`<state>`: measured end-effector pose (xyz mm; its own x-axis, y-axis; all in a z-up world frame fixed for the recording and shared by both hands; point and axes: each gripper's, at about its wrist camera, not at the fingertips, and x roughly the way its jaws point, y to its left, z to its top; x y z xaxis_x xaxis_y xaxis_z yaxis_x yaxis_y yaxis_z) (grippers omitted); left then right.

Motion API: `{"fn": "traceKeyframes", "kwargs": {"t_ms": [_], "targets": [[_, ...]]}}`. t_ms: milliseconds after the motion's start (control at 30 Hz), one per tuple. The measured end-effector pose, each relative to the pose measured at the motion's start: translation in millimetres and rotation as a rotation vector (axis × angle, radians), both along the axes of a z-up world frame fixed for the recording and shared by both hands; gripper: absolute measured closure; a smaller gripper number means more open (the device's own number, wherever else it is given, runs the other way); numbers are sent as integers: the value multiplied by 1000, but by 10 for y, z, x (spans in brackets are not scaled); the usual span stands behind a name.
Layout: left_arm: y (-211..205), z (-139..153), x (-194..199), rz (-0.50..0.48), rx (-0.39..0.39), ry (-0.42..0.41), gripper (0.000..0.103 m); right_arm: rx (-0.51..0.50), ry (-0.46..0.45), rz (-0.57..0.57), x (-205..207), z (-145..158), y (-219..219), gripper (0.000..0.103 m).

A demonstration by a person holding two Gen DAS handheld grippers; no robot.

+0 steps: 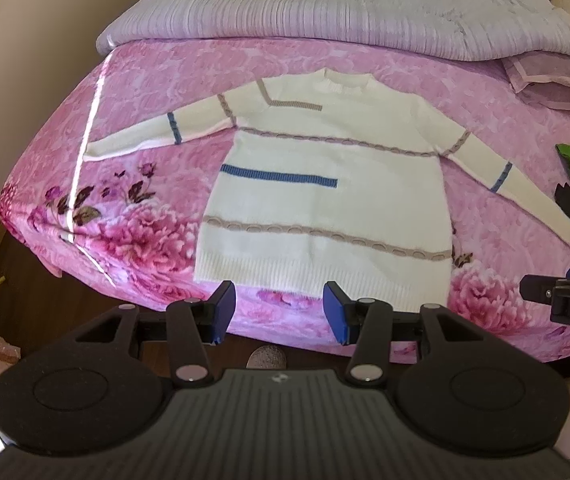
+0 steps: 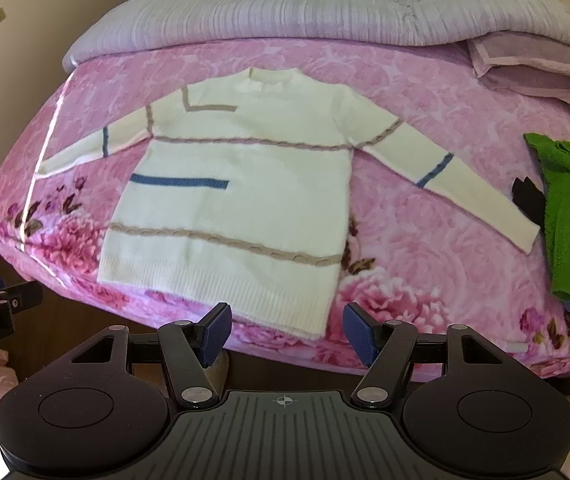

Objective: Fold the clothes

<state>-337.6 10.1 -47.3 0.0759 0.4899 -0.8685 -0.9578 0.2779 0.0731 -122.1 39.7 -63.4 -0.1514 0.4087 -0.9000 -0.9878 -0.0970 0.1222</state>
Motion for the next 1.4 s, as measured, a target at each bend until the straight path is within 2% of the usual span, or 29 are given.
{"fn": "traceKeyframes", "kwargs": {"t_ms": [133, 233, 333, 500, 533, 600, 667, 767, 833, 900, 1033, 1133, 1233, 1400], "targets": [[214, 7, -112, 13, 26, -35, 59, 2, 4, -22, 10, 8, 95, 38], [375, 13, -197, 22, 45, -62, 59, 48, 5, -47, -4, 50, 189, 38], [536, 18, -281, 32, 64, -89, 59, 182, 12, -77, -24, 174, 270, 38], [870, 31, -428, 46, 113, -116, 46, 463, 38, -123, -123, 336, 449, 38], [983, 32, -457, 47, 133, -110, 45, 505, 37, -130, -165, 345, 510, 38], [1244, 23, -504, 42, 174, -91, 35, 524, 32, -150, -242, 331, 714, 38], [1531, -4, -548, 30, 184, -88, 35, 482, 69, -187, -321, 270, 992, 38], [2018, -108, -688, 28, 141, -131, 35, 377, 171, -259, -421, 125, 1421, 38], [2361, -223, -815, 45, 82, -183, 35, 304, 238, -317, -486, 7, 1722, 38], [2712, -377, -968, 61, 9, -236, 35, 248, 256, -361, -573, -92, 1988, 38], [3389, -721, -1323, 102, -96, -285, 36, 135, 202, -408, -835, -354, 2480, 38], [3815, -973, -1594, 158, -145, -329, 37, 63, 193, -440, -1023, -552, 2715, 38], [4198, -1267, -1891, 267, -167, -383, 40, 31, 189, -447, -1153, -685, 2882, 38], [4699, -1797, -2385, 445, -150, -480, 48, -5, 112, -409, -1329, -941, 3133, 38]]}}
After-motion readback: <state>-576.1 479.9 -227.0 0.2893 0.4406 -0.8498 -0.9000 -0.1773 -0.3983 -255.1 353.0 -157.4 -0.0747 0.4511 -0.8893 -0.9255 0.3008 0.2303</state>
